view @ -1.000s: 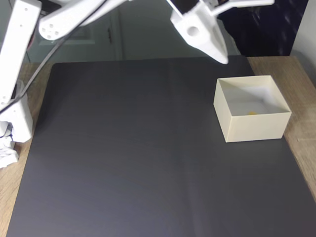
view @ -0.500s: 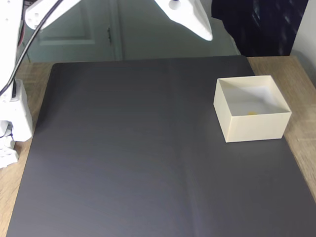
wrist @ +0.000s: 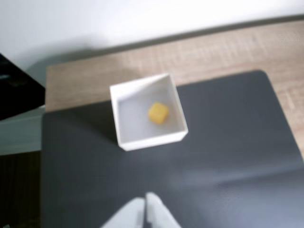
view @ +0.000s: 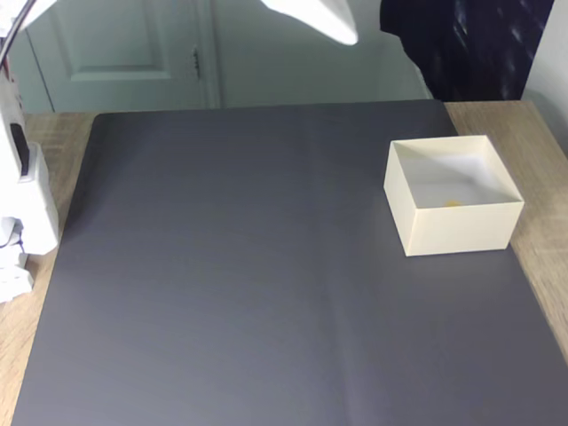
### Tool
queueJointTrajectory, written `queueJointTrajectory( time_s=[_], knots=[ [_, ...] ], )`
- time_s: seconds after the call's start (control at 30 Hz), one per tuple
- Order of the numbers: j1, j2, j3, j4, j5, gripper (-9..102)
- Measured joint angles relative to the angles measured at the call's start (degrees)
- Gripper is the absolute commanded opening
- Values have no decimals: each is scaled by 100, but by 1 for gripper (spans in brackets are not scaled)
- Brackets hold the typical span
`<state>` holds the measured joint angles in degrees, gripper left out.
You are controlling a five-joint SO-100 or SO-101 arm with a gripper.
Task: Grasp a cube block and put it in the white box.
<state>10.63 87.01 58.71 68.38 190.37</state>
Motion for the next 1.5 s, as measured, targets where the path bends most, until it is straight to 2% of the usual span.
queueJointTrajectory(
  time_s=[0.2,0.57,1.0,1.5],
  knots=[
    [-70,677,1081,-378,-141,0],
    [-281,3463,4359,-1230,-668,0],
    [-378,6082,6812,-1345,-1160,0],
    [35,9589,9378,-1345,-1617,0]
  ],
)
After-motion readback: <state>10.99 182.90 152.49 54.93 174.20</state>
